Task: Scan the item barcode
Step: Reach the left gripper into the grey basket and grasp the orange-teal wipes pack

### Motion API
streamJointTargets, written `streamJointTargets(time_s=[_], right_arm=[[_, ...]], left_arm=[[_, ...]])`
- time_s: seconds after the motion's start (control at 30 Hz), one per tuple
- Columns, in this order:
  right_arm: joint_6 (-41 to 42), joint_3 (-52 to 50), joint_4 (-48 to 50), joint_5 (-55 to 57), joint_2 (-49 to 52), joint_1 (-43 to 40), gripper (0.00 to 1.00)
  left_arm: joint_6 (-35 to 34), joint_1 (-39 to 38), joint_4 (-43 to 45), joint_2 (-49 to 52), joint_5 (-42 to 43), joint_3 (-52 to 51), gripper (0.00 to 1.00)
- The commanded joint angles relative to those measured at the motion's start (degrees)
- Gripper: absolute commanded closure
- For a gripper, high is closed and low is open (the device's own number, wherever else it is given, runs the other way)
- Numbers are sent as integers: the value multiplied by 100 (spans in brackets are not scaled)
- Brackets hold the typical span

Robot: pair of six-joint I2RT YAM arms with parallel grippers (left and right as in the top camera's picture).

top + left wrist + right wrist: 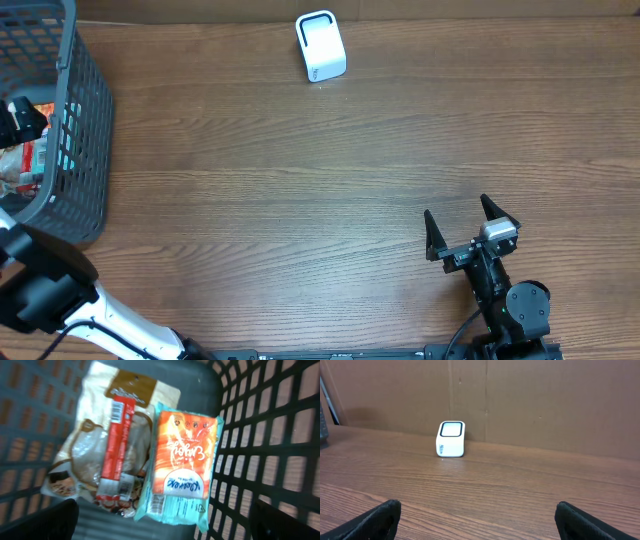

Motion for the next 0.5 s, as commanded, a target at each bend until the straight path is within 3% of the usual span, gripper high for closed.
streamJointTargets(time_s=[0.0, 0.47], right_arm=[[24, -61, 11, 35, -61, -20, 0], [24, -61, 11, 35, -61, -20, 0]], left_arm=[[168, -122, -42, 339, 155, 35, 0], [334, -616, 181, 826, -496, 31, 0]])
